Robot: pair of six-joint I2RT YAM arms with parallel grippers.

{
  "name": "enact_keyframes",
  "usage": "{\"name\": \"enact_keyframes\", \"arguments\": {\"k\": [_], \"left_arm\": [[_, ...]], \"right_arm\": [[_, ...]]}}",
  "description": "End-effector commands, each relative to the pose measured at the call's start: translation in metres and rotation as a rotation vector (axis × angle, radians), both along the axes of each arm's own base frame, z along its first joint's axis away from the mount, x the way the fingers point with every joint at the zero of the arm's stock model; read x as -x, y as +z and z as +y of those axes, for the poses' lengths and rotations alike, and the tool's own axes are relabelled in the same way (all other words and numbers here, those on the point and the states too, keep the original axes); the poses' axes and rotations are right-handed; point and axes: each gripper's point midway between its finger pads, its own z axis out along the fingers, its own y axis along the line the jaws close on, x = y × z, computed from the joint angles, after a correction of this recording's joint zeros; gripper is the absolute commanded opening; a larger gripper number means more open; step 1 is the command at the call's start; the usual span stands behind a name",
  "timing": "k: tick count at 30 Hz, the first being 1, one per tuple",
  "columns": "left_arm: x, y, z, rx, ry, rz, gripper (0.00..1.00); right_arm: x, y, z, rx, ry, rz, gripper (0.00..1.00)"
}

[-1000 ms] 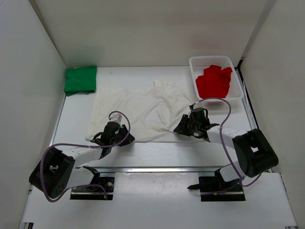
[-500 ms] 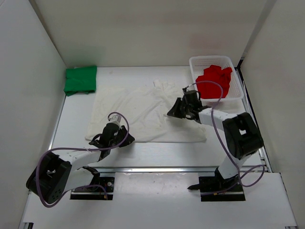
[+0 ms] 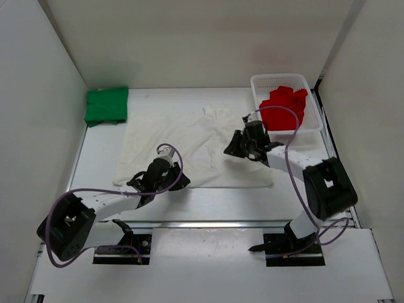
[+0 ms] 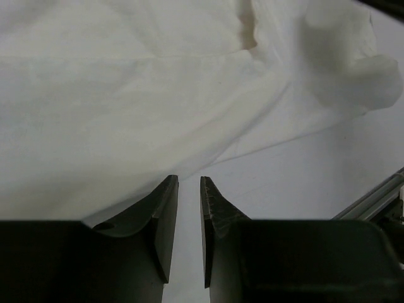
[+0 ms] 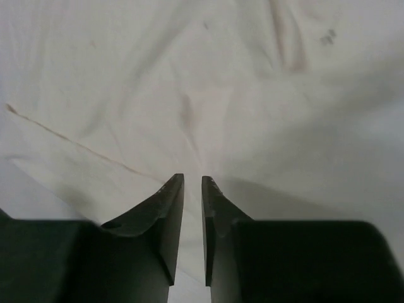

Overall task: Fold and stack the t-shirts
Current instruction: Fold the flattened tshirt in 1/3 of the way, then grap the side of the flattened tshirt furthest away from the robot with both arms

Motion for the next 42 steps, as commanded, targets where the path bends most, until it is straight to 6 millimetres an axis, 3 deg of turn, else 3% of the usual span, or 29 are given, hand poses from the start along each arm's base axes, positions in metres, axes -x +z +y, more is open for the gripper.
{"name": "enact_keyframes", "arguments": {"k": [1,6,9,12,14,17,19,21,22,23,25,26,27,28,29,30,31,32,33,35,36,37,38,39,40,41,42], "left_arm": [[-0.01,0.01,-0.021,-0.019,-0.036,-0.03,0.32],[-0.004,-0.019,-0.028,-0.063,-0.07,0.048,0.3],[0.012,-0.046,-0.011,-0.105,-0.055,0.119,0.29],[0.028,-0.049,0.002,-0.1,-0.029,0.121,0.3],[0.039,-0.057,0.016,-0.089,0.006,0.146,0.3],[0.036,-0.041,0.021,-0.047,0.029,0.123,0.33],[0.027,-0.02,0.016,-0.031,0.026,0.072,0.36],[0.009,0.022,0.01,0.022,0.036,-0.013,0.38],[-0.002,0.032,0.014,0.034,0.058,-0.037,0.4],[-0.016,0.048,0.02,0.046,0.085,-0.077,0.41],[-0.037,0.066,0.025,0.045,0.106,-0.11,0.42],[-0.053,0.076,0.03,0.044,0.115,-0.127,0.42],[-0.068,0.079,0.039,0.043,0.154,-0.123,0.42],[-0.072,0.074,0.039,0.043,0.149,-0.098,0.42],[-0.083,0.081,0.046,0.071,0.168,-0.097,0.42],[-0.096,0.084,0.053,0.088,0.2,-0.098,0.42],[-0.103,0.084,0.057,0.09,0.22,-0.096,0.42],[-0.111,0.088,0.065,0.094,0.25,-0.104,0.41],[-0.122,0.095,0.071,0.099,0.272,-0.121,0.42],[-0.135,0.094,0.082,0.086,0.306,-0.107,0.41],[-0.142,0.098,0.092,0.085,0.331,-0.111,0.42],[-0.149,0.102,0.092,0.083,0.329,-0.12,0.42],[-0.155,0.099,0.101,0.064,0.358,-0.117,0.42],[-0.163,0.103,0.111,0.054,0.382,-0.129,0.41],[-0.172,0.105,0.12,0.044,0.399,-0.134,0.42],[-0.173,0.096,0.126,0.026,0.411,-0.094,0.42],[-0.177,0.096,0.132,0.022,0.426,-0.099,0.42]], "right_arm": [[0.024,0.001,-0.024,0.011,-0.052,-0.038,0.12],[0.081,-0.064,-0.061,0.086,-0.097,0.109,0.05],[0.107,-0.082,-0.074,0.11,-0.108,0.159,0.03],[0.137,-0.095,-0.08,0.116,-0.103,0.213,0.01],[0.14,-0.09,-0.081,0.107,-0.117,0.197,0.02],[0.127,-0.067,-0.082,0.095,-0.127,0.149,0.09],[0.103,-0.031,-0.072,0.067,-0.122,0.062,0.23],[0.082,-0.008,-0.069,0.054,-0.119,0.001,0.31],[0.064,0.015,-0.061,0.027,-0.112,-0.051,0.32],[0.057,0.01,-0.061,0.034,-0.098,-0.042,0.32],[0.017,0.044,-0.05,-0.003,-0.069,-0.114,0.19],[0.005,0.033,-0.051,0.009,-0.058,-0.091,0.12],[-0.021,0.037,-0.05,0.031,-0.064,-0.113,0.09],[-0.044,0.058,-0.047,0.031,-0.055,-0.175,0.03],[-0.067,0.057,-0.041,0.039,-0.045,-0.166,0.0],[-0.081,0.037,-0.043,0.07,-0.045,-0.121,0.01],[-0.108,0.061,-0.042,0.074,-0.049,-0.191,0.01],[-0.115,0.032,-0.042,0.104,-0.042,-0.126,0.04],[-0.139,0.027,-0.044,0.117,-0.046,-0.11,0.08],[-0.179,0.039,-0.053,0.131,-0.079,-0.139,0.15],[-0.183,0.014,-0.051,0.145,-0.066,-0.082,0.21],[-0.2,0.012,-0.052,0.15,-0.072,-0.091,0.22],[-0.212,0.018,-0.054,0.162,-0.095,-0.095,0.27],[-0.22,0.012,-0.054,0.181,-0.094,-0.073,0.29],[-0.22,-0.013,-0.062,0.218,-0.115,-0.016,0.29],[-0.231,-0.016,-0.059,0.233,-0.114,-0.029,0.3],[-0.238,-0.004,-0.058,0.243,-0.126,-0.05,0.31]]}}
